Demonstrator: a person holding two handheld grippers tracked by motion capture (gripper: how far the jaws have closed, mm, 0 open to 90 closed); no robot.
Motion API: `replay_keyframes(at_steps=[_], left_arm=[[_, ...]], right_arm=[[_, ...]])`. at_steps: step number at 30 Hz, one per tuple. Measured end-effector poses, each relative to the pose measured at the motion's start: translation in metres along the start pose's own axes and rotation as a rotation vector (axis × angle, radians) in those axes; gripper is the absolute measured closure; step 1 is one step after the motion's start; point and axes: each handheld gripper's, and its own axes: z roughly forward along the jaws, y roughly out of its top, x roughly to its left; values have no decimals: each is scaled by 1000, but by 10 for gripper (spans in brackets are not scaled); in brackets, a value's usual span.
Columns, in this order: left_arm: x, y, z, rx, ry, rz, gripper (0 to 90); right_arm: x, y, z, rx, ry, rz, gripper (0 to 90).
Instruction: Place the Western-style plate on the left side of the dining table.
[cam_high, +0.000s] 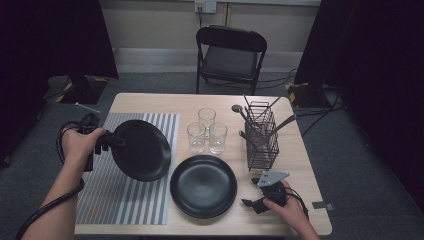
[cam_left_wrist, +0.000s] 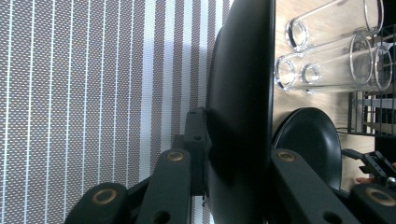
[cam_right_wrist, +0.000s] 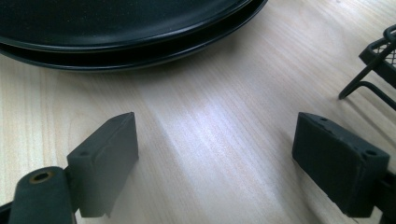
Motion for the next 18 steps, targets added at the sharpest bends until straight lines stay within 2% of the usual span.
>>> replay_keyframes(at_steps=[4,6,8,14,18], left_arm=[[2,-1,2,3,-6,-8,772],[5,-1,2,7,-4,7,772],[6,-1,2,6,-11,1,772],[9,-2,4,-1,2,-7,771],[14,-3,6,13,9,-9,771]], right_arm=[[0,0,0,0,0,0,136],[0,0,0,0,0,0,136],[0,0,0,0,0,0,136],[0,0,0,0,0,0,136],[0,0,0,0,0,0,136]])
